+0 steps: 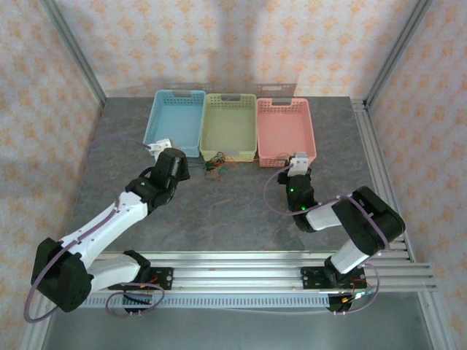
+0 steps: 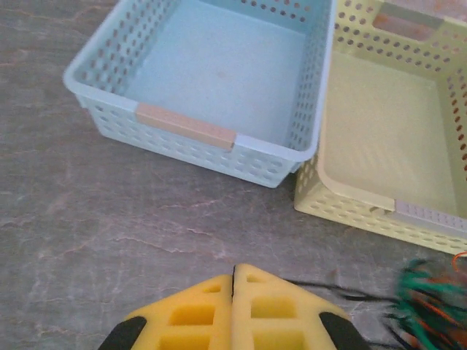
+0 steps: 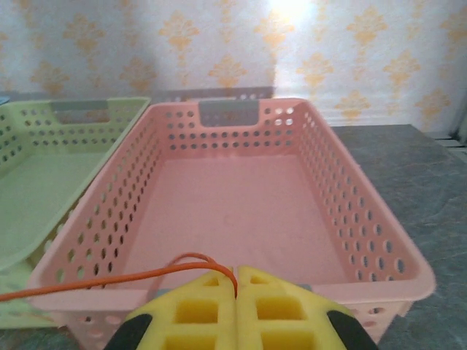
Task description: Untangle the cables
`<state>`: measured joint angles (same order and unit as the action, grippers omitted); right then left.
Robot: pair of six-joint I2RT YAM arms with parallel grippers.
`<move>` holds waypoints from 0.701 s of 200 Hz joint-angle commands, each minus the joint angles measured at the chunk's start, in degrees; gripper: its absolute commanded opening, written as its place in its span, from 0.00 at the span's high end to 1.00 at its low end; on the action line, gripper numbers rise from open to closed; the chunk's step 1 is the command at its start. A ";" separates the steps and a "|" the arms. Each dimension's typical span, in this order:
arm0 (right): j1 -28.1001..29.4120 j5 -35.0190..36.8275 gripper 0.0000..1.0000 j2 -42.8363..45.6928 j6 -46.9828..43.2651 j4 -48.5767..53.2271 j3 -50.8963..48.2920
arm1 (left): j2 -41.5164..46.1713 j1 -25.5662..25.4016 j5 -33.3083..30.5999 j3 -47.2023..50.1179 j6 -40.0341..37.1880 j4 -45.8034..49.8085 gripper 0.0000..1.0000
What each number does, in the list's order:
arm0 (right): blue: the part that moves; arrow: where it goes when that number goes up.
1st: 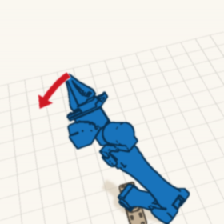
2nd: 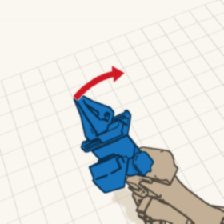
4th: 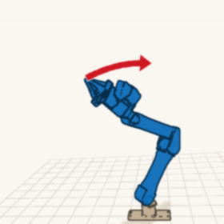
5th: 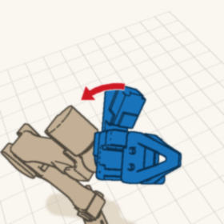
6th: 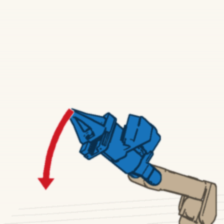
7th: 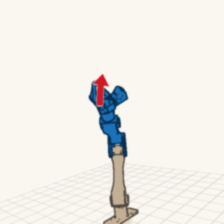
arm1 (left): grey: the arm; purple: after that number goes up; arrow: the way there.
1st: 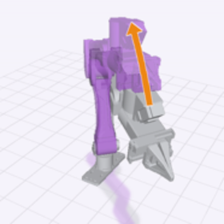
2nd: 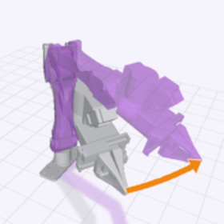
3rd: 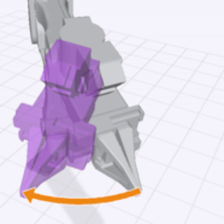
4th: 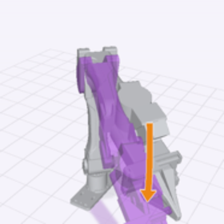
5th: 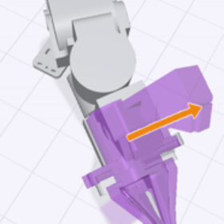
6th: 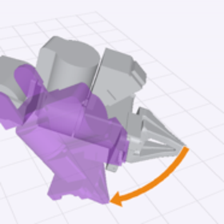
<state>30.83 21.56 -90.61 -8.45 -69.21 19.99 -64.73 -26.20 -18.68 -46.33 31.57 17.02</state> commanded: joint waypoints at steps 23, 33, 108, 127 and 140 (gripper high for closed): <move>-0.71 8.34 1.00 1.19 2.73 -4.66 -1.44 | 3.54 0.97 -10.86 1.74 3.52 2.38 1.00; -0.76 8.87 1.00 1.30 3.05 -5.11 -1.74 | 4.11 1.05 -12.08 2.00 3.99 2.75 1.00; -2.39 12.27 1.00 2.32 6.92 -8.81 -4.29 | 8.85 1.54 -19.42 4.22 7.65 4.95 1.00; -2.93 12.96 1.00 2.43 8.04 -9.47 -4.84 | 9.66 1.61 -20.39 4.77 8.02 5.09 1.00; -3.26 13.39 1.00 2.56 8.70 -9.81 -5.17 | 9.93 1.77 -21.44 4.75 8.37 5.47 1.00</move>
<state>29.39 29.30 -89.45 -2.63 -76.12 16.25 -56.18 -26.06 -31.29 -42.46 37.93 19.25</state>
